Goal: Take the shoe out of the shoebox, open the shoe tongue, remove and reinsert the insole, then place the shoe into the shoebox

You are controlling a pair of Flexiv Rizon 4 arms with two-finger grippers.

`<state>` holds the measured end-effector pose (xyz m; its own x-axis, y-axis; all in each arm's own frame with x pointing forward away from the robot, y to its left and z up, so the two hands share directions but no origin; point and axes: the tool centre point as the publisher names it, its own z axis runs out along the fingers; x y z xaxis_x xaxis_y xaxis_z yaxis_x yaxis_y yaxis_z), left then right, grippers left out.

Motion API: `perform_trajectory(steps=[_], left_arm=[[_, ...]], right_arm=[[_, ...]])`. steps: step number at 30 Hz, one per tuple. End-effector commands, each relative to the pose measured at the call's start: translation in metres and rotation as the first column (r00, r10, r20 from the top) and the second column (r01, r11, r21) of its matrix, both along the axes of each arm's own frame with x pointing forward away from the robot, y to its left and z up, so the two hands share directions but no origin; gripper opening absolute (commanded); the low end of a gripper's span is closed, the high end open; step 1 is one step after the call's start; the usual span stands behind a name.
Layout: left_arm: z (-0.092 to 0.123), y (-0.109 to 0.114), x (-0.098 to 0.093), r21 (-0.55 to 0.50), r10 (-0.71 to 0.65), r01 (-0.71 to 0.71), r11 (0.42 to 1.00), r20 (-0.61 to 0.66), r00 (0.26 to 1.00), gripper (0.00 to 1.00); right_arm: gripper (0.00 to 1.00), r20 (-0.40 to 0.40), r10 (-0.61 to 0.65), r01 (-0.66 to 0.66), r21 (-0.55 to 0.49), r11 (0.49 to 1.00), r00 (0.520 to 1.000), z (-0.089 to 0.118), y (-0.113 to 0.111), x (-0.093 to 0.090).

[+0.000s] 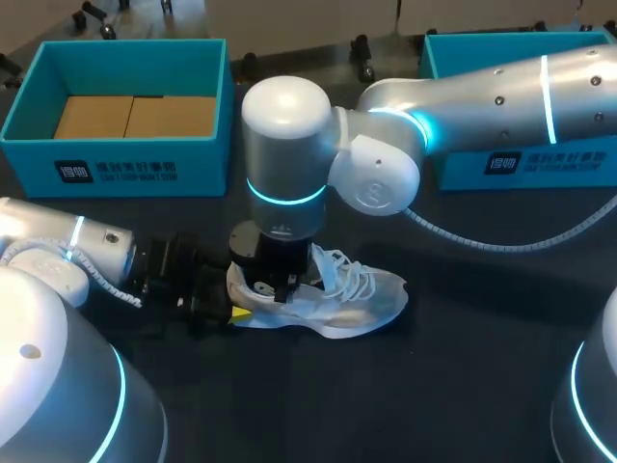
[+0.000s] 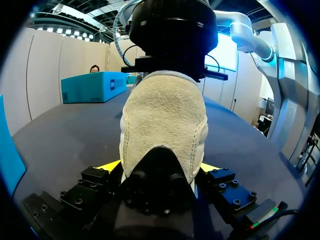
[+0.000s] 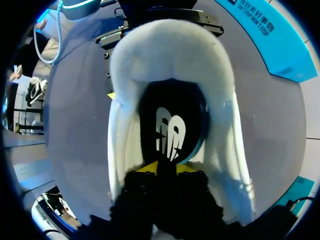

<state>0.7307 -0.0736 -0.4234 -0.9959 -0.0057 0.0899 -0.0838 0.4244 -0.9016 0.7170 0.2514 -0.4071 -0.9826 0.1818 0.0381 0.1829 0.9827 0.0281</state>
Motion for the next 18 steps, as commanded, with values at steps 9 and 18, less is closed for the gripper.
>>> perform_trajectory(steps=[9, 18], left_arm=[[-0.001, 0.001, 0.002, 0.004, 0.001, -0.001, 1.000, -0.003, 1.000, 0.00], [-0.001, 0.001, 0.002, 0.004, 0.001, -0.001, 1.000, -0.003, 1.000, 0.00]], right_arm=[[0.00, 0.064, -0.036, 0.039, -0.049, 0.998, 0.997, 0.010, -0.020, -0.025], [0.00, 0.118, -0.055, 0.061, -0.052, 0.997, 0.991, 0.029, -0.033, -0.018]])
